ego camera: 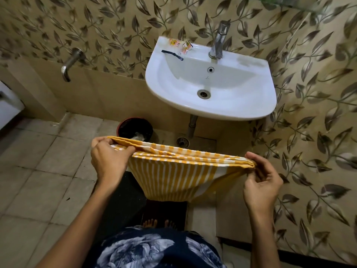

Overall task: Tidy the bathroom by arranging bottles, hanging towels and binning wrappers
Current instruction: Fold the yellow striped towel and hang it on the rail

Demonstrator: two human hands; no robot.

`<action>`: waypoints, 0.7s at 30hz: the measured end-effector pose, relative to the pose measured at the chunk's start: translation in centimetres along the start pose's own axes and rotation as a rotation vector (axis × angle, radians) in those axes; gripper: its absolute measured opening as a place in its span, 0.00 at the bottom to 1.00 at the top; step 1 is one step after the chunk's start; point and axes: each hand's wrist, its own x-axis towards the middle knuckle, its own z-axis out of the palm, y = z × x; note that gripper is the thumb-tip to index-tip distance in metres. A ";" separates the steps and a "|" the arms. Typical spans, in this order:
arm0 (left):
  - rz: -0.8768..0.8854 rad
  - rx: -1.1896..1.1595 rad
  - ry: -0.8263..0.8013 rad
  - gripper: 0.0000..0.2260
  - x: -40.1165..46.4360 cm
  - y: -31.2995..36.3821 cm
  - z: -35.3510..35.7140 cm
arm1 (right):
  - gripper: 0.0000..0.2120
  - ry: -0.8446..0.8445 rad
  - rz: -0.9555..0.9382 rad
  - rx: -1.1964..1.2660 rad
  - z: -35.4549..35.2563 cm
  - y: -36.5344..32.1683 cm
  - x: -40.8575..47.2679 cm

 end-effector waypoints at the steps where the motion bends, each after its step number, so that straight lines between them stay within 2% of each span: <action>1: -0.018 0.001 0.012 0.24 -0.2 0.3 -0.1 | 0.23 -0.006 -0.010 0.009 0.1 0.0 -0.2; 3: -0.059 -0.002 -0.017 0.32 -0.3 0.5 -0.1 | 0.23 -0.021 -0.023 0.023 0.4 -0.2 -0.4; 8: -0.212 -0.004 -0.233 0.55 -0.1 0.9 0.0 | 0.23 -0.052 -0.025 0.021 0.9 -0.3 -0.6; 14: -0.367 -0.040 -0.499 0.69 1.1 0.4 0.0 | 0.23 -0.065 -0.035 0.005 1.1 -0.2 -1.0; 17: -0.388 0.011 -0.608 0.60 1.4 0.0 -0.7 | 0.23 -0.054 -0.050 0.007 1.0 0.0 -1.0; 21: -0.299 0.291 -0.671 0.50 1.6 -1.0 -0.5 | 0.25 -0.028 -0.068 0.063 1.1 -0.1 -0.6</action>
